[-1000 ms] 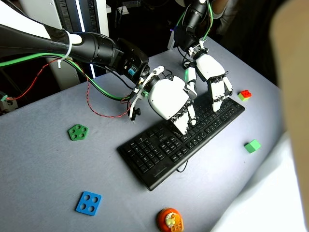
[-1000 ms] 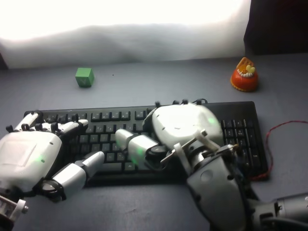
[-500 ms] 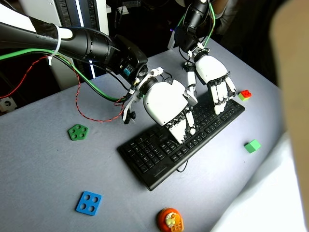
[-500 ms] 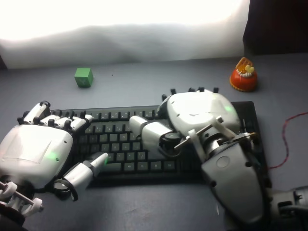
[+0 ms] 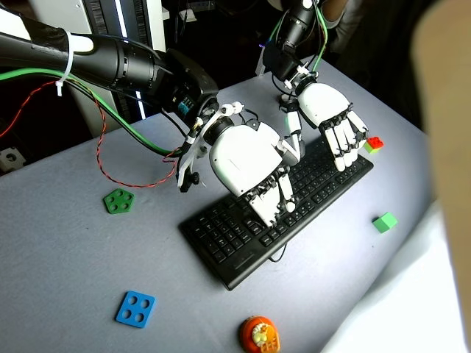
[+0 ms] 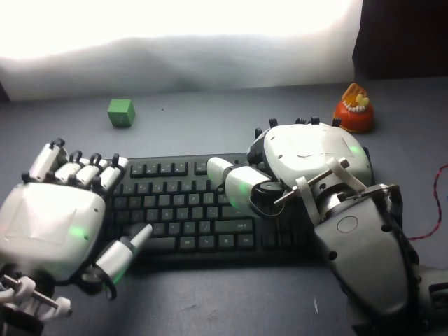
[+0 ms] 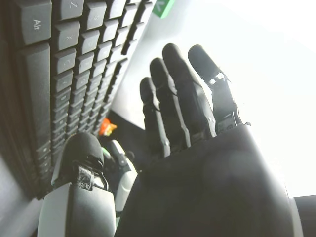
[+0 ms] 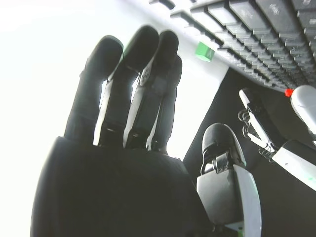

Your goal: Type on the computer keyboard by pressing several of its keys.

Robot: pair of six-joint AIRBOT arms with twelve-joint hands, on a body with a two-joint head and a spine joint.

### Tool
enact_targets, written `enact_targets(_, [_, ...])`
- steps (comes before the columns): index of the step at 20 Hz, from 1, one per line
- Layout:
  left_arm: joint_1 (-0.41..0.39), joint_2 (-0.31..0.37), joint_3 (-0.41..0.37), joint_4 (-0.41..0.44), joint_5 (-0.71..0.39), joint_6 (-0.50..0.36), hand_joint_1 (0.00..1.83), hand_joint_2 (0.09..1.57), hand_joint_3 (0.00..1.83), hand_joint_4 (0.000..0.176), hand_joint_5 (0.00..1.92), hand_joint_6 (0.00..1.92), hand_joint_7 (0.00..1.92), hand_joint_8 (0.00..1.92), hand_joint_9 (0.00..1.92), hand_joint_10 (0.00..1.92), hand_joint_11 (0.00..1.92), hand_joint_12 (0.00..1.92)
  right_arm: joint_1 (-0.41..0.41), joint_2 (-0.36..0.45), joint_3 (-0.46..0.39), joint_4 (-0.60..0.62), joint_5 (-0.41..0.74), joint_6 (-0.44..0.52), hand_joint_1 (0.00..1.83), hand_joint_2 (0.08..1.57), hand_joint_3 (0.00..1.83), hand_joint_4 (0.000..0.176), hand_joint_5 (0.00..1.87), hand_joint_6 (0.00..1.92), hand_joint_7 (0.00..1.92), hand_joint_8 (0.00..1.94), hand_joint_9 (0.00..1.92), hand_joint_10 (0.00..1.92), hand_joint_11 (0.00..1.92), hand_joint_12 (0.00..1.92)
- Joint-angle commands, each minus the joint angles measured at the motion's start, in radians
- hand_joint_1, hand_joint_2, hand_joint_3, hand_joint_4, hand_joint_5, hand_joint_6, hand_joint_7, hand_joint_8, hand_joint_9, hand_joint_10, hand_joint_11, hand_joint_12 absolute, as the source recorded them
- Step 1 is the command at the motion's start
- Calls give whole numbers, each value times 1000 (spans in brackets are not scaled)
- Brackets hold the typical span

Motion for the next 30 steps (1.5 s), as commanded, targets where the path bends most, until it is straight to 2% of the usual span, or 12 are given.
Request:
enact_targets(1, [1,-3,7,47,-127,6,329,1218,0,32,364,0,427,0,464,63,0,1201,7,5,-7,-92,54,7,0,1218,0,0,787,34,1025,9,663,1172,352,1798])
enact_targets(3, [8,-14,15,47,-134,3,392,1199,0,33,352,0,391,0,434,44,0,1157,7,5,-13,-87,54,3,0,1215,0,0,797,37,1033,12,670,1174,352,1791])
enact_targets(8, [25,-41,35,47,-156,-18,586,1119,0,59,259,0,291,1,328,1,0,1029,-2,17,-20,-86,54,-2,0,1222,1,0,784,27,1022,7,651,1189,324,1811])
enact_targets(12, [28,-49,44,47,-158,-35,820,1036,0,60,220,0,211,0,225,0,0,804,-9,21,-26,-86,56,-2,0,1226,2,0,788,25,1037,12,673,1185,339,1807])
enact_targets(15, [28,-48,46,47,-159,-53,1064,1005,0,83,164,0,126,0,135,0,0,640,-18,24,-33,-86,61,-1,0,1228,1,0,787,21,1039,12,662,1203,336,1805])
enact_targets(18, [29,-45,47,39,-158,-82,1130,1020,0,84,144,0,103,0,102,0,0,576,-27,26,-36,-86,65,4,0,1227,1,0,790,22,1033,9,664,1205,338,1805])
enact_targets(22, [30,-42,47,35,-156,-122,1203,1028,5,70,183,12,120,4,134,11,0,627,-31,28,-36,-86,71,9,0,1230,1,0,791,21,1036,10,668,1206,329,1816])
enact_targets(25, [31,-39,46,32,-138,-160,1054,1050,13,75,168,1,122,4,152,12,0,694,-33,31,-36,-86,75,9,0,1233,2,0,792,21,1041,12,670,1203,325,1815])
enact_targets(26, [31,-38,44,31,-133,-169,879,1083,19,74,133,0,117,1,147,8,0,681,-34,31,-36,-86,75,8,5,1234,2,0,807,27,1043,13,674,1201,333,1812])
enact_targets(27, [31,-36,41,31,-128,-178,498,1141,17,55,191,16,210,15,229,28,0,815,-34,32,-36,-86,75,7,0,1237,2,0,805,24,1038,10,671,1193,342,1802])
enact_targets(28, [30,-34,37,31,-122,-188,301,1144,10,55,225,21,260,19,262,32,0,884,-34,32,-36,-87,78,7,5,1237,2,0,796,20,1028,6,672,1193,344,1800])
enact_targets(30, [24,-32,34,31,-113,-206,234,1146,4,48,247,18,299,14,284,30,0,910,-33,32,-36,-87,80,7,8,1242,4,0,789,17,1027,5,675,1194,347,1803])
